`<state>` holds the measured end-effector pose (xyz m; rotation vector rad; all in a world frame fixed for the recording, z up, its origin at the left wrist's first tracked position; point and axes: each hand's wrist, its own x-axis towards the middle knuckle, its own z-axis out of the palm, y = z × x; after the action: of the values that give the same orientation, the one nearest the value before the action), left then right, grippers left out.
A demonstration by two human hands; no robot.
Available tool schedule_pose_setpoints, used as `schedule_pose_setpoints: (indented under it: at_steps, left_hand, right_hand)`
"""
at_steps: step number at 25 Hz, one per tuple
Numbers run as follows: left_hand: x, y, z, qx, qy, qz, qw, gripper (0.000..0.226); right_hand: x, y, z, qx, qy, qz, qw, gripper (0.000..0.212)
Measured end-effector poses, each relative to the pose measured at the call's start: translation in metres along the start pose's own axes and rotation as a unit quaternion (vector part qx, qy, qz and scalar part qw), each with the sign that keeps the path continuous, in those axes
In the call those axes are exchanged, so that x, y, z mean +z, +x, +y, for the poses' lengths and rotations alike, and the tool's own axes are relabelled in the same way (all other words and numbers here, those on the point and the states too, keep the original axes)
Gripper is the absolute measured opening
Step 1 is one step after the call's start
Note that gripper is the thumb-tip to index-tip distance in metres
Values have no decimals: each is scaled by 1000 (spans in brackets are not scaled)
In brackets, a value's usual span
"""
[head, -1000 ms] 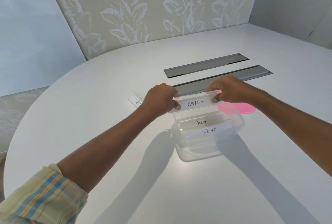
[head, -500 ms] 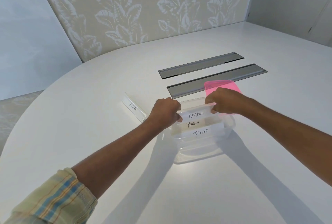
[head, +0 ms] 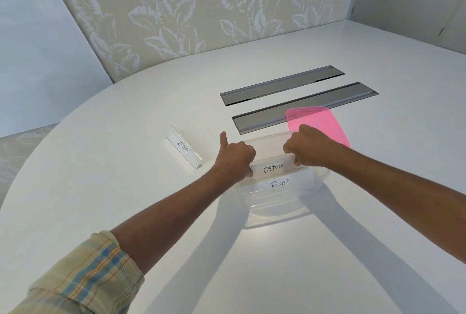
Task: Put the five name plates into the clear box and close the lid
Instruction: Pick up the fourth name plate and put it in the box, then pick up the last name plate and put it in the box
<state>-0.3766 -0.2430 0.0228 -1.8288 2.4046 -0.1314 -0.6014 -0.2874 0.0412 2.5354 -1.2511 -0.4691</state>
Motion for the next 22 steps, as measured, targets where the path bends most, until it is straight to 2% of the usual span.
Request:
schedule_pose_setpoints:
  at_steps: [6, 9, 12, 14, 16, 19, 22]
  left_hand:
    - [-3, 3, 3, -7, 4, -27, 1000, 32]
    - [-7, 4, 1, -7, -21, -31, 999, 34]
    - [-16, 0, -10, 2, -100, 30, 995, 27]
    - [-26, -3, -25, 2, -128, 94, 987, 20]
    - [-36, -5, -47, -6, -145, 140, 979, 18]
    - [-44, -7, -90, -43, -191, 138, 971, 22]
    - [-39, -7, -132, -75, -167, 110, 977, 29]
  right_hand:
    - [3, 2, -2, 3, -10, -9, 1000, 6]
    - [2, 4, -3, 4, -2, -7, 1000, 18]
    - [-6, 2, -7, 60, 116, 10, 991, 42]
    - [-15, 1, -15, 114, 225, 37, 967, 42]
    - [-29, 5, -26, 139, 275, 68, 949, 33]
    - [-57, 18, -49, 148, 329, 125, 924, 26]
    - [-83, 37, -76, 146, 371, 153, 904, 26]
